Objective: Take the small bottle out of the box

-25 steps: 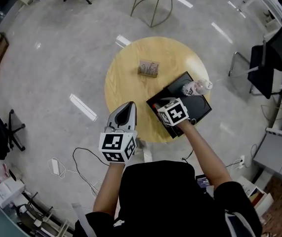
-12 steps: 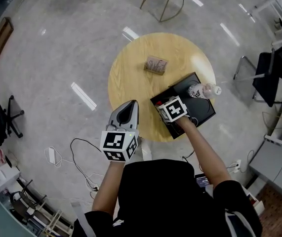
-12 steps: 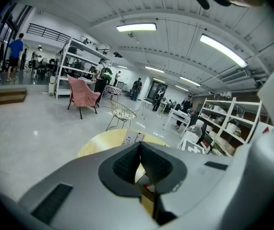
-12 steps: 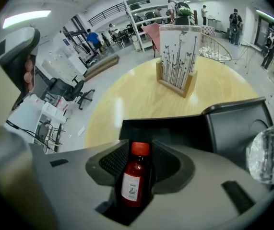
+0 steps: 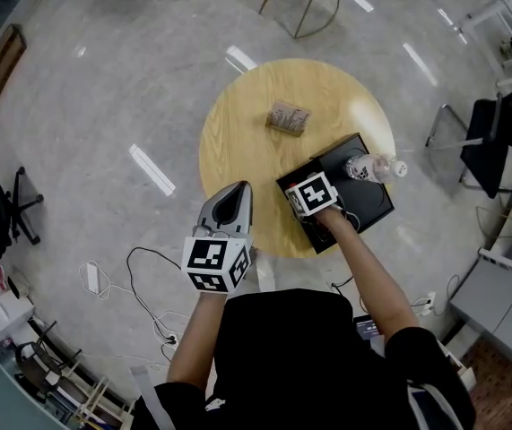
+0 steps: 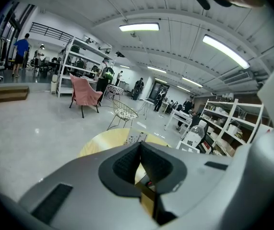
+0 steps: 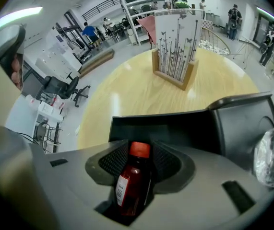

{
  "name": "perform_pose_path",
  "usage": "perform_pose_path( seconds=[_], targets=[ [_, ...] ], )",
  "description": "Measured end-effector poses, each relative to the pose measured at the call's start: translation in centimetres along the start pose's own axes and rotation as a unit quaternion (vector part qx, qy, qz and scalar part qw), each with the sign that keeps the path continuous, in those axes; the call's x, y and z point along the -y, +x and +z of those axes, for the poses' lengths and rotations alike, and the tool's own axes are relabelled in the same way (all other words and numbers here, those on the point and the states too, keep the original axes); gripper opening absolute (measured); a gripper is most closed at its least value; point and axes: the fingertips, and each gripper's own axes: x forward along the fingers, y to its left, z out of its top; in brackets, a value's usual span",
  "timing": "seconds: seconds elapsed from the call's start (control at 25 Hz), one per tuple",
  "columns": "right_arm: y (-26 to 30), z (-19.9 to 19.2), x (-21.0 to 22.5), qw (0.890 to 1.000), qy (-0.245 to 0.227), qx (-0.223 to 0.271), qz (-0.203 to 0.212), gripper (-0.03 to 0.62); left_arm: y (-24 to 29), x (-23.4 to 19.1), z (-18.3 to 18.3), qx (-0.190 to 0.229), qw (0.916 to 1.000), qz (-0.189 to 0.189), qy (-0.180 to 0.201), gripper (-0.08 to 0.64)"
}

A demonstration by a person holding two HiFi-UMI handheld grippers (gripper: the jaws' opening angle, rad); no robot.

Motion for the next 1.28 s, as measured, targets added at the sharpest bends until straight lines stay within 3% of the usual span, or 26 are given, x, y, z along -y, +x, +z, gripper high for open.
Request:
perform_pose_path(
  seconds=[0.36, 0.8, 1.28],
  targets=[
    [0.9, -0.7, 0.6, 1.0, 0.002, -0.02, -0.012, 0.135, 0.1, -0.4, -0.3, -0.003, 1.0, 0.001, -0.004, 0.011],
    [0.4, -0.7, 0.5, 1.0, -0.005, -0.01, -0.024, 0.141, 0.2, -0.2, 0.2, 0.0, 1.0, -0.005, -0.002, 0.011],
    [-2.3, 0.9, 0.3, 0.997, -0.012, 0.067, -0.044, 0.138, -0.2, 0.7, 0.3, 0.002, 0.9998, -0.021, 0.006, 0.011]
  ],
)
